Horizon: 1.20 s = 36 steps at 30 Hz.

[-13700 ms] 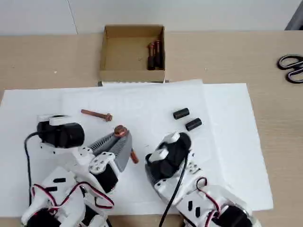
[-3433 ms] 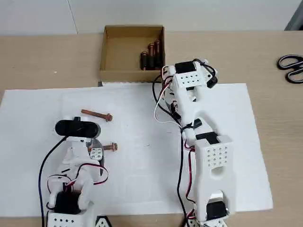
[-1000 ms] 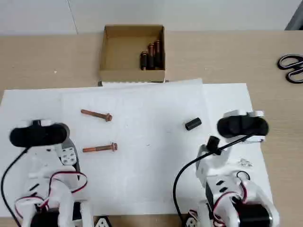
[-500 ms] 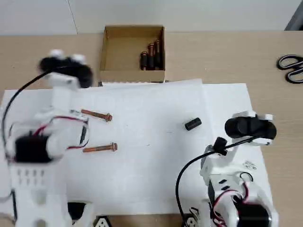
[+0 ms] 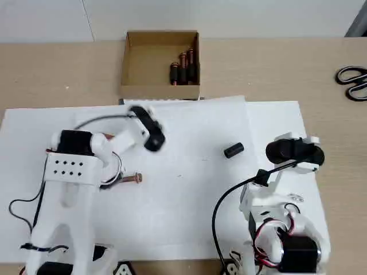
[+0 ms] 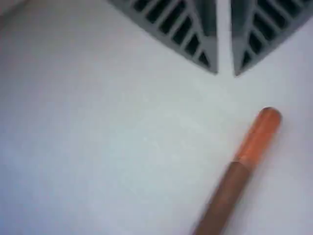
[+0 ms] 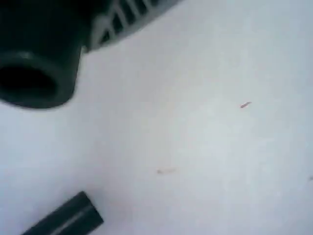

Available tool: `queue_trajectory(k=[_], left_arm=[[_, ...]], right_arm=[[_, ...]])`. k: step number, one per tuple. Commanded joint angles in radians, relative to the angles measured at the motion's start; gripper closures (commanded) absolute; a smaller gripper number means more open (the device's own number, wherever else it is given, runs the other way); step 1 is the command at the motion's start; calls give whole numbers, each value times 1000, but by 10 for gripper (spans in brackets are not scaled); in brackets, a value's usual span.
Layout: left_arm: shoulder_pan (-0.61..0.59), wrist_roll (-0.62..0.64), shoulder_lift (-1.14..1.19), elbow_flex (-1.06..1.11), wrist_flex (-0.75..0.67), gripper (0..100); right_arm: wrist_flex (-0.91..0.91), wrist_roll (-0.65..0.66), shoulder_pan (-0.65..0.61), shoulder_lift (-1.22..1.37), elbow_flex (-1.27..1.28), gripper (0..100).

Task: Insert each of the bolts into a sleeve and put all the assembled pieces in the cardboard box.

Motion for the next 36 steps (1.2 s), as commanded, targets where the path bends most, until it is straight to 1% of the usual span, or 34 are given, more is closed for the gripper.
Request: queue_trajectory(k=[1,4,6,9,13,18,21,26,28,36], left_arm=[[3,-120,9,18,18,992],[3,-195,8,13,6,990],[2,-229,14,15,-18,966],[6,-242,17,19,-71,936],[3,-287,34,51,-141,931],[5,-298,167,50,-170,931],[3,-298,239,25,-201,932],[11,-298,342,-27,-212,933],[6,-298,382,-38,-241,934],[25,-298,471,-39,-272,935]], right_arm=[[-24,-9,1,-8,-5,995],[-24,-9,1,-8,-2,995],[-24,-11,1,-8,0,995],[-24,-11,1,-8,2,995],[-24,-11,1,-8,2,995],[-35,-11,1,-8,20,995],[-42,-11,1,-8,34,995],[-42,-9,1,-8,34,995],[-42,-9,1,-8,35,995],[-42,-9,1,-8,35,995]])
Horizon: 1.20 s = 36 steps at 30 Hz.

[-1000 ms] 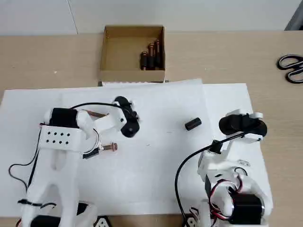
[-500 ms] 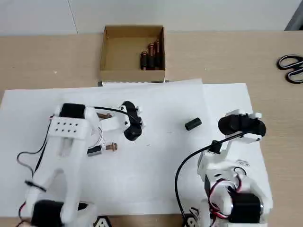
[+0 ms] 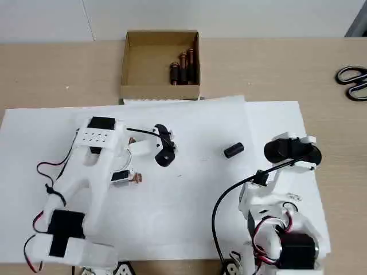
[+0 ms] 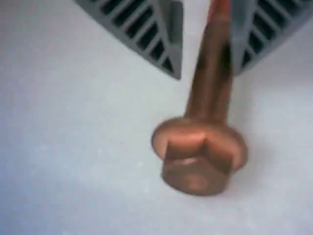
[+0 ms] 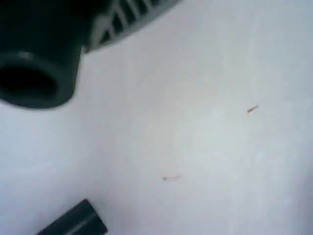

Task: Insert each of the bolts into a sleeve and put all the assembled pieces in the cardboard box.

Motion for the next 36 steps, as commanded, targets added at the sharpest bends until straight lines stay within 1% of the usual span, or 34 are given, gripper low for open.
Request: queue_trajectory(k=[1,6,12,16,20,23,28,32,36], left_arm=[[9,-5,11,-35,-11,935],[11,-3,52,-28,-58,935],[40,2,129,-28,-60,938],[71,3,166,-30,-71,994],[83,41,161,-36,-74,994],[83,49,112,-36,-66,994],[89,106,-68,-59,29,994],[91,190,-244,-113,100,994],[84,325,-394,-154,132,994]], right_arm=[[-22,-8,4,-8,-5,995],[-22,-8,4,-8,-5,995],[-22,-8,4,-8,-5,995],[-22,-8,4,-8,-5,995],[-22,-8,4,-8,-5,995],[-24,-8,4,-8,-5,995],[-24,-8,2,-10,-9,995],[-25,-5,-5,-10,-15,995],[-25,-5,-87,-10,-81,995]])
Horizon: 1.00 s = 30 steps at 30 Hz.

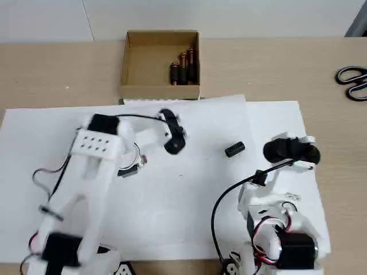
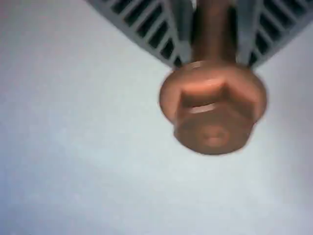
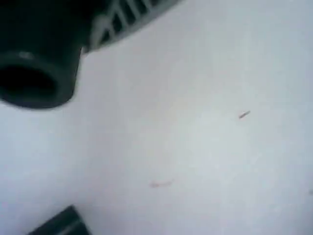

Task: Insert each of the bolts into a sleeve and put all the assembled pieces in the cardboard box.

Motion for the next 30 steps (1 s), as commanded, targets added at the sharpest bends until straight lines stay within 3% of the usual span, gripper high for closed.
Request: queue_trajectory(k=[1,6,12,17,22,30], left_arm=[[-2,123,-160,-56,32,994],[-3,338,-276,-56,51,994],[-3,671,-411,-56,66,994],[5,761,-535,-56,58,994],[3,858,-692,-48,-114,994],[5,1293,-968,203,-359,994]], right_arm=[[-25,-3,-73,-8,-95,995],[-16,14,-194,-8,-130,995],[-19,150,-344,-15,-176,995],[-25,209,-421,-33,-172,995],[-25,204,-507,-33,-169,995],[-139,204,-565,-33,-107,995]])
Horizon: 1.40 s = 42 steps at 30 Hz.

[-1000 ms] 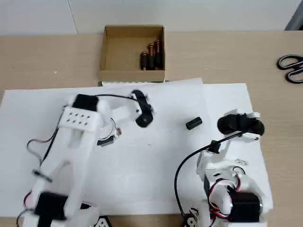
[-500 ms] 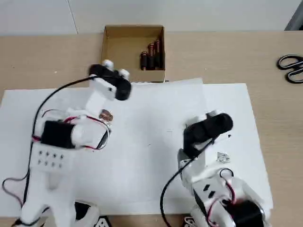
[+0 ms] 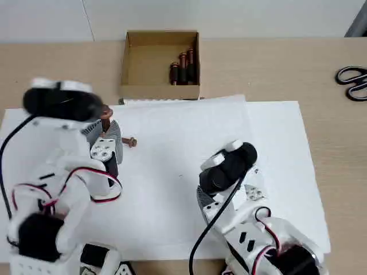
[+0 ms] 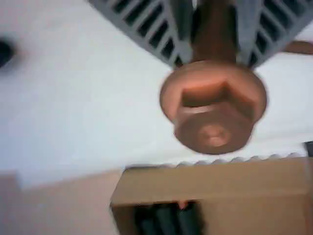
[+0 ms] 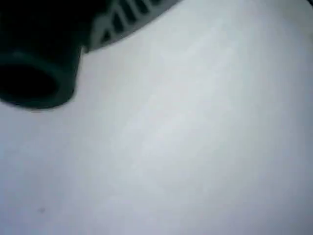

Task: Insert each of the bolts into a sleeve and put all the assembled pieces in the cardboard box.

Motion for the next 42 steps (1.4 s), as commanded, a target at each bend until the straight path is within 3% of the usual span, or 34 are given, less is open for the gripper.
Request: queue_trajectory(k=[1,6,11,19,23,42], left_arm=[[6,167,-133,93,-91,994],[92,199,-253,228,-95,994],[126,384,-287,248,-138,994],[126,394,-287,249,-146,994],[226,394,-287,249,-149,994],[292,394,-293,243,-120,994]], right_arm=[[-74,9,-10,-2,12,995],[-153,9,-30,-2,63,995],[-196,11,-102,4,74,995],[-202,17,-219,8,87,995],[-263,18,-260,8,112,995],[-384,40,-268,90,132,995]])
